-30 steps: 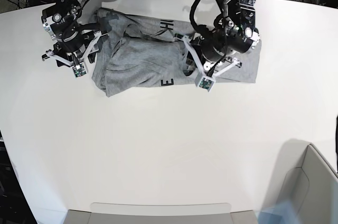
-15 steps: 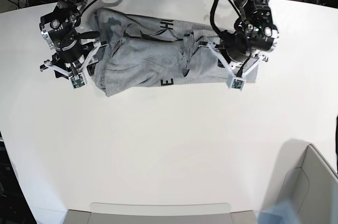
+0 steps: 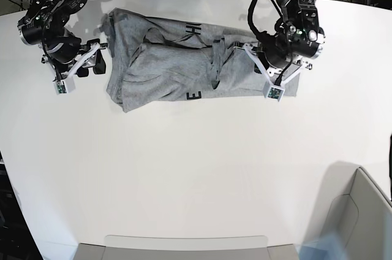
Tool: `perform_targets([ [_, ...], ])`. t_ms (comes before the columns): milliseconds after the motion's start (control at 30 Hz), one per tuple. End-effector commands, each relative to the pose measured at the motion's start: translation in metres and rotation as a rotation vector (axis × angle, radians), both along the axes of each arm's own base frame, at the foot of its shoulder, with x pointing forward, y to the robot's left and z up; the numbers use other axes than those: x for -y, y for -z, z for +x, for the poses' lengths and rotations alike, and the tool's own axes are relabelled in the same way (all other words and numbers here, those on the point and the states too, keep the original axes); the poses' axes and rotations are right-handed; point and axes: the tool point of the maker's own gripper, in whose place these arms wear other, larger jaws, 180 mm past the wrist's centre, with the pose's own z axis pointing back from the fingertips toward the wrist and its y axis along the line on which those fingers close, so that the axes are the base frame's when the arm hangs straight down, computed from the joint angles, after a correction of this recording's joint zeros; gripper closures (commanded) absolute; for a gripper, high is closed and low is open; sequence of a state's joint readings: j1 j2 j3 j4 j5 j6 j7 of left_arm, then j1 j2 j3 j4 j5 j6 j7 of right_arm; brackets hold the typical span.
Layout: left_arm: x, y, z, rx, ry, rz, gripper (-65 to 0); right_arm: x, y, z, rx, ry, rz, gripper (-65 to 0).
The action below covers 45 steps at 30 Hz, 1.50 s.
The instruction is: Fold the T-shirt properly
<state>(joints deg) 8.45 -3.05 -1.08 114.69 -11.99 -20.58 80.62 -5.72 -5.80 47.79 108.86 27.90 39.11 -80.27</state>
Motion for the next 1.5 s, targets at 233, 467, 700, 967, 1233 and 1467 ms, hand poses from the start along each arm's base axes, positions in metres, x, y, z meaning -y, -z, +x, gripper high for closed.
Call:
perform_targets([
  [233, 0.000, 0.000, -0.002, 0.005, 0.002, 0.002, 0.0, 0.012, 0.060, -0.016, -0.167, -0.010, 0.164, -28.9],
  [467, -0.003, 0.001, -0.002, 0.003, 0.003, 0.011, 0.0, -0.011, 0.089, -0.028, -0.271, -0.069, 0.231, -28.9],
  [700, 0.001, 0.001, -0.003, 0.001, 0.033, 0.022, 0.0, -0.070, 0.097, -0.036, -0.313, -0.214, 0.281, -28.9],
  [967, 0.001, 0.004, -0.010, -0.013, 0.034, 0.022, 0.0, -0.106, 0.098, -0.037, -0.326, -0.307, 0.307, -26.0],
  [1233, -0.002, 0.006, -0.013, -0.020, 0.025, 0.024, 0.0, -0.095, 0.088, -0.017, -0.280, -0.306, 0.276, 0.0],
  [1467, 0.000, 0.005, -0.021, -0.025, 0.022, 0.017, 0.0, -0.025, 0.058, 0.031, -0.152, -0.169, 0.197, 0.0],
])
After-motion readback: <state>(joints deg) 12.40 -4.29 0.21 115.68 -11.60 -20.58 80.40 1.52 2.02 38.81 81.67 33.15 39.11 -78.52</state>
